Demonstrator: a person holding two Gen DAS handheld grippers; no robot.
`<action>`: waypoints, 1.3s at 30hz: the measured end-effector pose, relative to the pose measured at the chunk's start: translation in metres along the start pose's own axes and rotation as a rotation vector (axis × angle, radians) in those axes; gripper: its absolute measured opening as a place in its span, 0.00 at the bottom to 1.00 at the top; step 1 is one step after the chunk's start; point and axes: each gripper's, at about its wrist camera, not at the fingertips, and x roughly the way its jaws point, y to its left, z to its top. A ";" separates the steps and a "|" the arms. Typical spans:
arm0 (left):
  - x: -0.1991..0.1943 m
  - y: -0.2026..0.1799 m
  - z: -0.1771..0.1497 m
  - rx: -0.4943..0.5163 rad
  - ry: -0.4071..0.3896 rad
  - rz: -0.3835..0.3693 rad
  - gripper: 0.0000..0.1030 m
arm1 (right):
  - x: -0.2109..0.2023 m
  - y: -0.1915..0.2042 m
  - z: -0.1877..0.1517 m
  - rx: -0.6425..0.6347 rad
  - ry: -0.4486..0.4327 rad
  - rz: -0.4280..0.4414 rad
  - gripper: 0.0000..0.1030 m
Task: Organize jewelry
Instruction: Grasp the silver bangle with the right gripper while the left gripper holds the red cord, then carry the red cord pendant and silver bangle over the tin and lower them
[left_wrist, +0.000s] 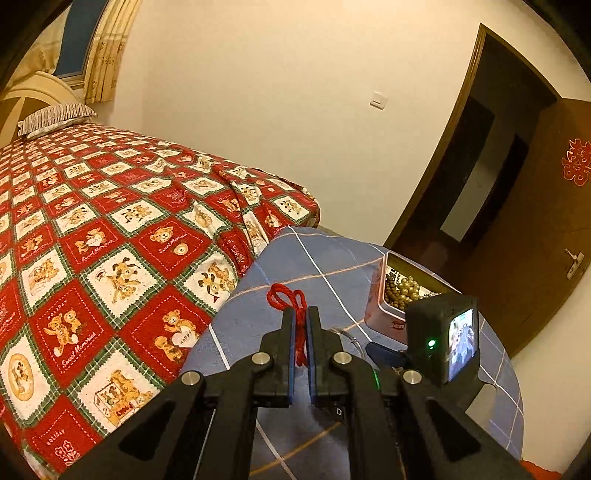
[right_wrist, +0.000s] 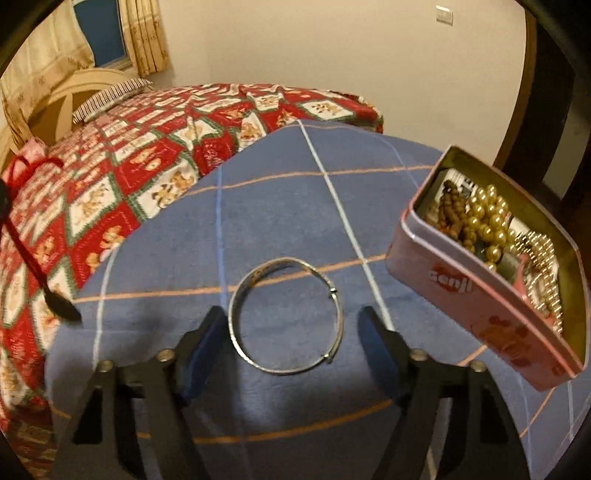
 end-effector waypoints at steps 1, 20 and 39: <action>0.001 0.000 0.000 0.000 0.001 -0.002 0.04 | 0.000 -0.001 0.001 -0.012 -0.005 -0.010 0.65; 0.007 -0.086 -0.018 0.111 0.031 -0.105 0.04 | -0.093 -0.073 -0.044 0.129 -0.095 -0.081 0.64; 0.019 -0.178 -0.030 0.239 0.069 -0.205 0.04 | -0.163 -0.147 -0.067 0.268 -0.204 -0.192 0.64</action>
